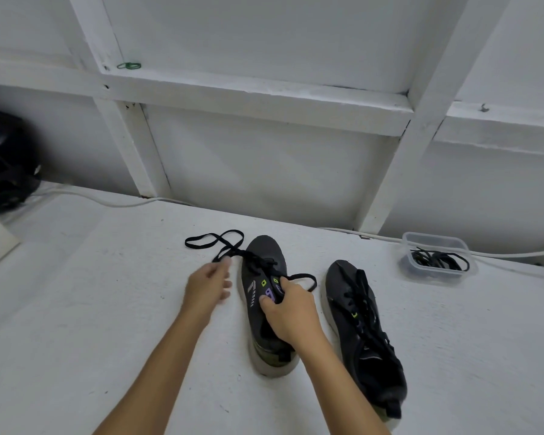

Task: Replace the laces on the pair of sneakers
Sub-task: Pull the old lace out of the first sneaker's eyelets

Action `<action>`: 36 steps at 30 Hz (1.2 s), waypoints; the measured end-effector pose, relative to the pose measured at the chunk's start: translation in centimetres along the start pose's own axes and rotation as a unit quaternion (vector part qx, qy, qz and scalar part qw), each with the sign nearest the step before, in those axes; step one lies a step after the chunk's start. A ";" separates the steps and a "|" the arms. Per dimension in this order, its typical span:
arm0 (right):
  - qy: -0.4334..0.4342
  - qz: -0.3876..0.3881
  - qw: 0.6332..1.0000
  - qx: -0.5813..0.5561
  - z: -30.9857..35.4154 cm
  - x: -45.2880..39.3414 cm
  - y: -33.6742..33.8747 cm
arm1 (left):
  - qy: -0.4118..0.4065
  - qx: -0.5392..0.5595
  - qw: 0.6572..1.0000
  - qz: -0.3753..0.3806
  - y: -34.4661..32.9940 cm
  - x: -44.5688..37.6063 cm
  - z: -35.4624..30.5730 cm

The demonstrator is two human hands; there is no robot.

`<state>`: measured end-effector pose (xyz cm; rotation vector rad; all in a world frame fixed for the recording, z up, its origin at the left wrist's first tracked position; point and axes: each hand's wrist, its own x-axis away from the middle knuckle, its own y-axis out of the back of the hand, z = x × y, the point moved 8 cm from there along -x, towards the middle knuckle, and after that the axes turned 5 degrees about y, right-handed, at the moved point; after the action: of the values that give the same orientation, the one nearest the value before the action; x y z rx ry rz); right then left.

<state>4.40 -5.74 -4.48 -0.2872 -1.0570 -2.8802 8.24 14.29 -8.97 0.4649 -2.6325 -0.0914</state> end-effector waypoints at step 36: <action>0.009 0.005 1.000 0.022 0.1 -0.1 0.0 | -0.118 -0.127 0.984 0.051 -2.9 1.5 -0.3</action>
<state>4.48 -5.70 -4.37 -0.2636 -1.1105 -2.8421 8.02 11.01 -8.44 0.2446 -2.8165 -0.4691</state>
